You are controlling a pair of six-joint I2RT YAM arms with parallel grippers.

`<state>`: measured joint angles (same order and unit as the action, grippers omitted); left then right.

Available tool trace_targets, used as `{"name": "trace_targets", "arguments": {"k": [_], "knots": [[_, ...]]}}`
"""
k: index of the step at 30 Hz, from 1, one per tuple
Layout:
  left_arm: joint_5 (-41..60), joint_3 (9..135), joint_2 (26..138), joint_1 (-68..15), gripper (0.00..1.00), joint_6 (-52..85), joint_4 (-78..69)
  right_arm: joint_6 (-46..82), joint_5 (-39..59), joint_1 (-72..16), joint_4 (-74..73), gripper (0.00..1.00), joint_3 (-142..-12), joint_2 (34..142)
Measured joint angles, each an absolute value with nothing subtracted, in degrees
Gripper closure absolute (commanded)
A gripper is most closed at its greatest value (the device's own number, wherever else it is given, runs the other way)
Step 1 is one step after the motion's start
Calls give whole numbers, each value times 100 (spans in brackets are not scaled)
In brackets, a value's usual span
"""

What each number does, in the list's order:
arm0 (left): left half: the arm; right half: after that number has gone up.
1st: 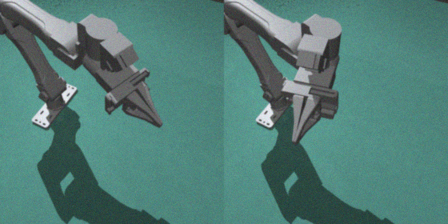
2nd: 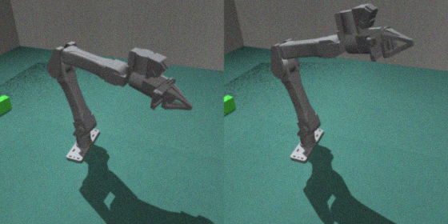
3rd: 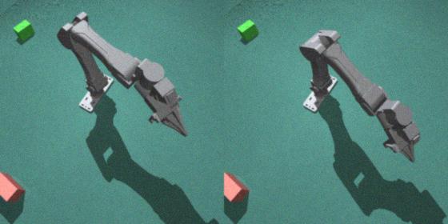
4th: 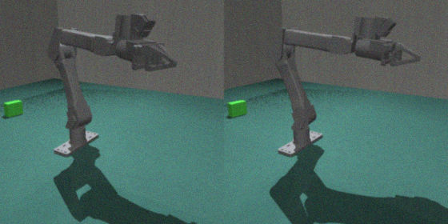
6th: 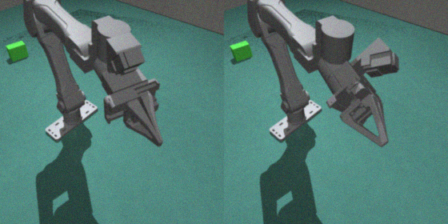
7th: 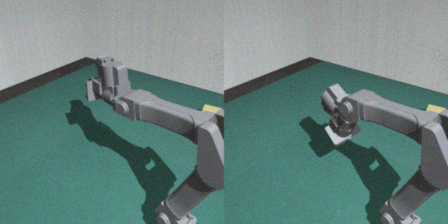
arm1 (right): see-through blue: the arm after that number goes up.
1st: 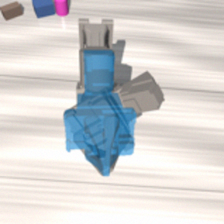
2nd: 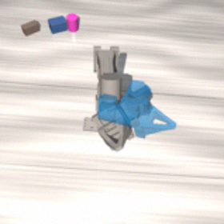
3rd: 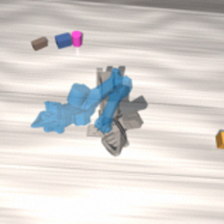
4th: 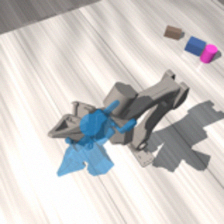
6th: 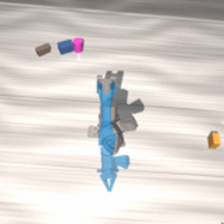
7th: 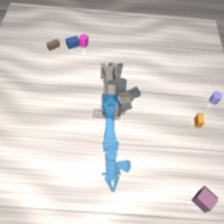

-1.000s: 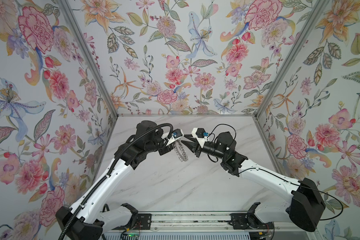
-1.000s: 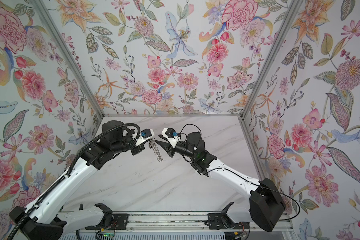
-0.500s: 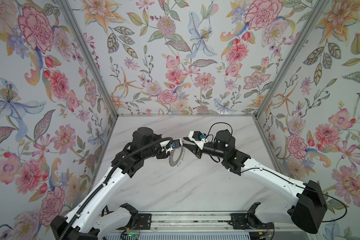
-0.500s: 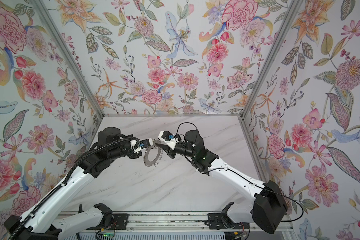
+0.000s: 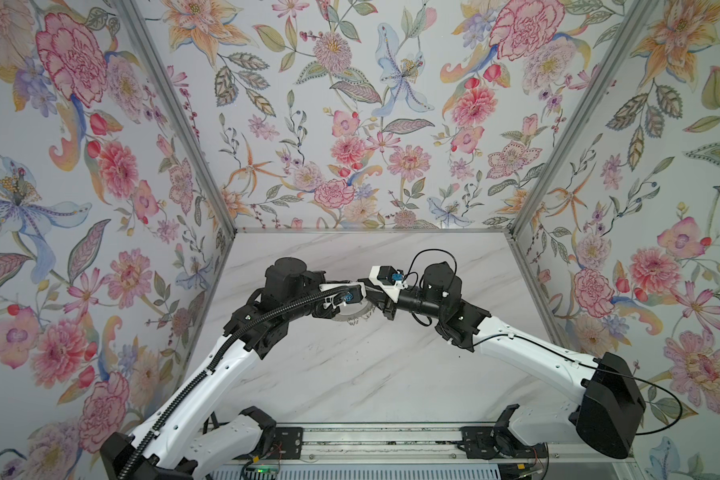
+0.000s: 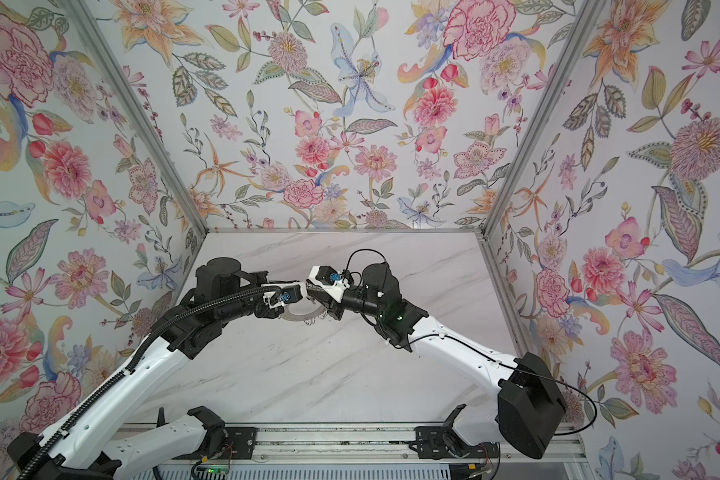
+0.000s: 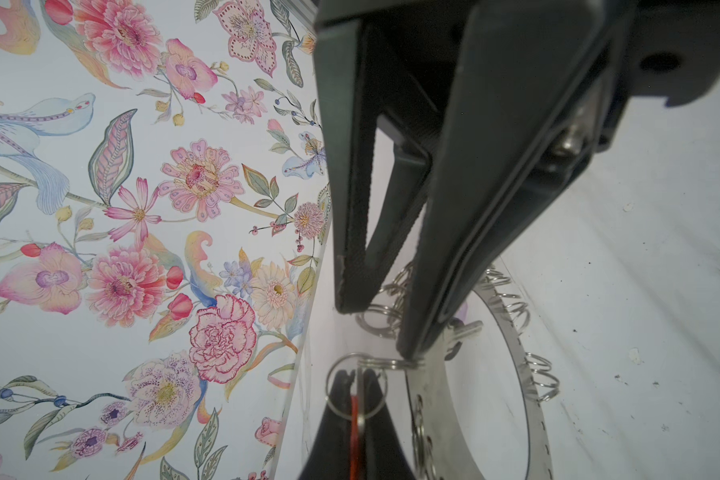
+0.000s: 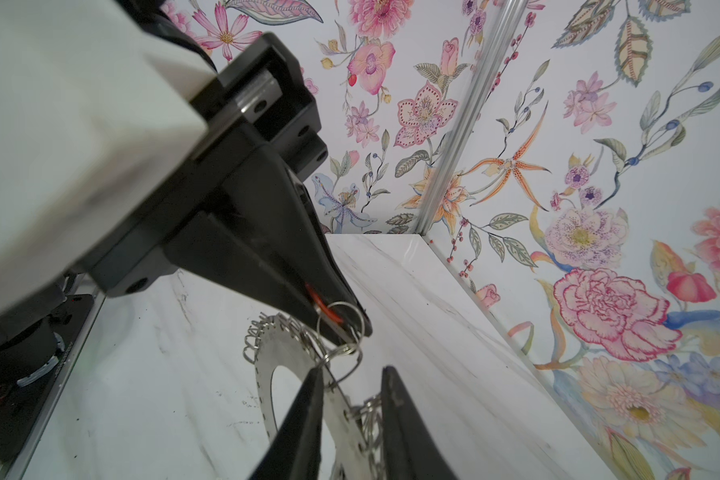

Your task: Remove the keys from the keyring

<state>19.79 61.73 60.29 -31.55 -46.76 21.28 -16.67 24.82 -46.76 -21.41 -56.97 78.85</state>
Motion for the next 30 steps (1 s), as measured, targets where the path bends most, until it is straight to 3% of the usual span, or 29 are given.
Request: {"name": "trace_targets", "arguments": {"k": [12,30], "knots": [[1776,6173,6075,-3157,100,-4633,2132,-1452,2399,-4827,-2429,69,-5428,7876],[1756,6202,6250,-3157,100,-4407,2244,-1177,1682,-5275,-2910,77,-4786,7299]]}}
